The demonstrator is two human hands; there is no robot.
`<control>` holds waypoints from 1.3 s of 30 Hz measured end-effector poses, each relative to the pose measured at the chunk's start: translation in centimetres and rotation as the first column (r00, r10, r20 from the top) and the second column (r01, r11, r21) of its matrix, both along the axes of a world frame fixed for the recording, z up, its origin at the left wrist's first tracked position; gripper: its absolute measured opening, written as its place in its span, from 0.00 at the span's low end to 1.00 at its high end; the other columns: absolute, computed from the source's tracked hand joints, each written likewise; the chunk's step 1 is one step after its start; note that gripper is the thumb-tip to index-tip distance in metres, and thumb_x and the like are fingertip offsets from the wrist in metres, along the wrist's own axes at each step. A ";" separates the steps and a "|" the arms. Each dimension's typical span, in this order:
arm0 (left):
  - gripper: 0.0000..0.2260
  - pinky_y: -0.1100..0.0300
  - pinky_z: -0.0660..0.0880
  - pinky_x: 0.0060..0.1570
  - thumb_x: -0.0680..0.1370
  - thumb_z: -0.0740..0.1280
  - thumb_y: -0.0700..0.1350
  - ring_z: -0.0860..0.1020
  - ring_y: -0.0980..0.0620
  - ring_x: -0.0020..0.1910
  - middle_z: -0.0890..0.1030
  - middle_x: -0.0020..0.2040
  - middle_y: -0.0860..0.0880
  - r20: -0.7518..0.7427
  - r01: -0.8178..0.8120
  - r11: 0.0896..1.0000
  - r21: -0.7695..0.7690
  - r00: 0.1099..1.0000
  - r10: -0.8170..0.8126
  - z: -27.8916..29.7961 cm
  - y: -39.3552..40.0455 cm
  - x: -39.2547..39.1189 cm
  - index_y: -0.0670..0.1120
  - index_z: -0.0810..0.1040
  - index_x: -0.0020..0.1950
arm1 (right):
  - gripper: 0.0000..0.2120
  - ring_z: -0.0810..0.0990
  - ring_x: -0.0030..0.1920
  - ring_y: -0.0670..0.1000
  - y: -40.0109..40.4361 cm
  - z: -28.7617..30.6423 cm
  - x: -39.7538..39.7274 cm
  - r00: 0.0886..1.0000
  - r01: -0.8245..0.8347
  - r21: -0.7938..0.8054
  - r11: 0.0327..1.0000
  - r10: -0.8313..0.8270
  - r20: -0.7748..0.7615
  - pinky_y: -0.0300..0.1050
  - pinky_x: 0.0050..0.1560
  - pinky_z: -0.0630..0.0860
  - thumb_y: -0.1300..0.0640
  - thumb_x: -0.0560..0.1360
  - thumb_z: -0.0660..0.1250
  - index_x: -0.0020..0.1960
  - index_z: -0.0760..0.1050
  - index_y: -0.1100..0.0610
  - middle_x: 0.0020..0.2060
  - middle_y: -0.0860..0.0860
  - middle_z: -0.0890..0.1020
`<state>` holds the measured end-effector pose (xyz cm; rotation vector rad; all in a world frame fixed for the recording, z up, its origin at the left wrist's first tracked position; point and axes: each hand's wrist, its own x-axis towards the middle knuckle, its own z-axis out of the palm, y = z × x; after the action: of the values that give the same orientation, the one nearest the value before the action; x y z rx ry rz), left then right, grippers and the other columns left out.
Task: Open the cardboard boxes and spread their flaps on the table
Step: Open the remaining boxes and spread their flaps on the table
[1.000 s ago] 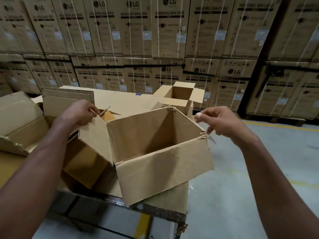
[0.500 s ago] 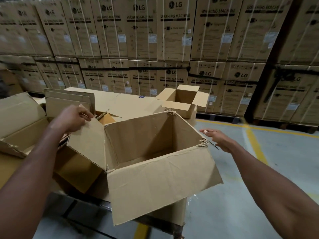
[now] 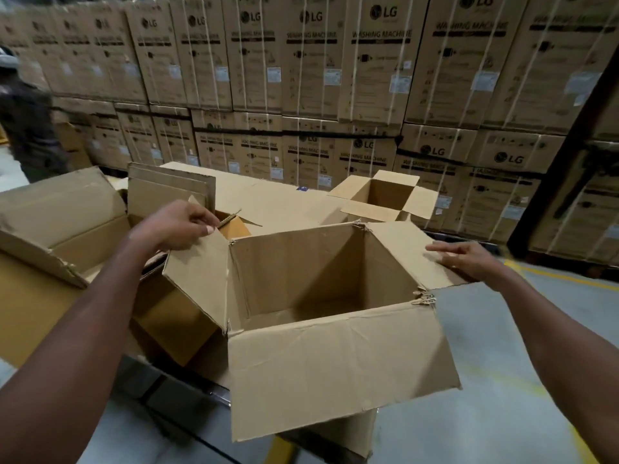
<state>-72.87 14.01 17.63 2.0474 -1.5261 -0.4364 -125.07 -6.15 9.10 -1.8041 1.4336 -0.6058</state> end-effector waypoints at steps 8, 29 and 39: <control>0.12 0.54 0.77 0.49 0.81 0.67 0.39 0.78 0.52 0.53 0.81 0.57 0.50 -0.044 0.074 0.992 0.098 0.997 -0.069 0.6 0.0 -1.2 0.51 0.80 0.62 | 0.25 0.81 0.59 0.45 -1.5 8.3 2.7 0.953 -0.222 -0.010 0.975 0.214 -0.215 0.51 0.66 0.74 0.72 0.76 0.65 0.60 0.83 0.45 0.55 0.45 0.86; 0.19 0.64 0.75 0.48 0.77 0.67 0.28 0.80 0.55 0.54 0.81 0.64 0.46 0.051 -0.003 0.972 -0.236 0.999 0.016 1.7 6.7 -4.0 0.44 0.81 0.64 | 0.21 0.76 0.67 0.53 11.4 16.6 6.0 0.888 -0.245 -0.360 0.900 0.060 -0.455 0.46 0.59 0.69 0.69 0.75 0.70 0.63 0.80 0.50 0.66 0.53 0.79; 0.17 0.64 0.79 0.32 0.79 0.68 0.34 0.83 0.52 0.46 0.82 0.64 0.48 0.168 0.054 0.825 -0.563 0.984 0.051 7.7 8.3 -5.5 0.51 0.81 0.64 | 0.25 0.77 0.59 0.52 20.7 23.3 7.0 0.933 -0.016 -0.676 0.737 -0.233 -0.275 0.37 0.46 0.76 0.74 0.75 0.66 0.64 0.79 0.50 0.72 0.56 0.73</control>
<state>-78.36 22.36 25.37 1.6359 -1.5237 0.2006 -118.06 14.52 32.40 -2.5021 1.7003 -1.0083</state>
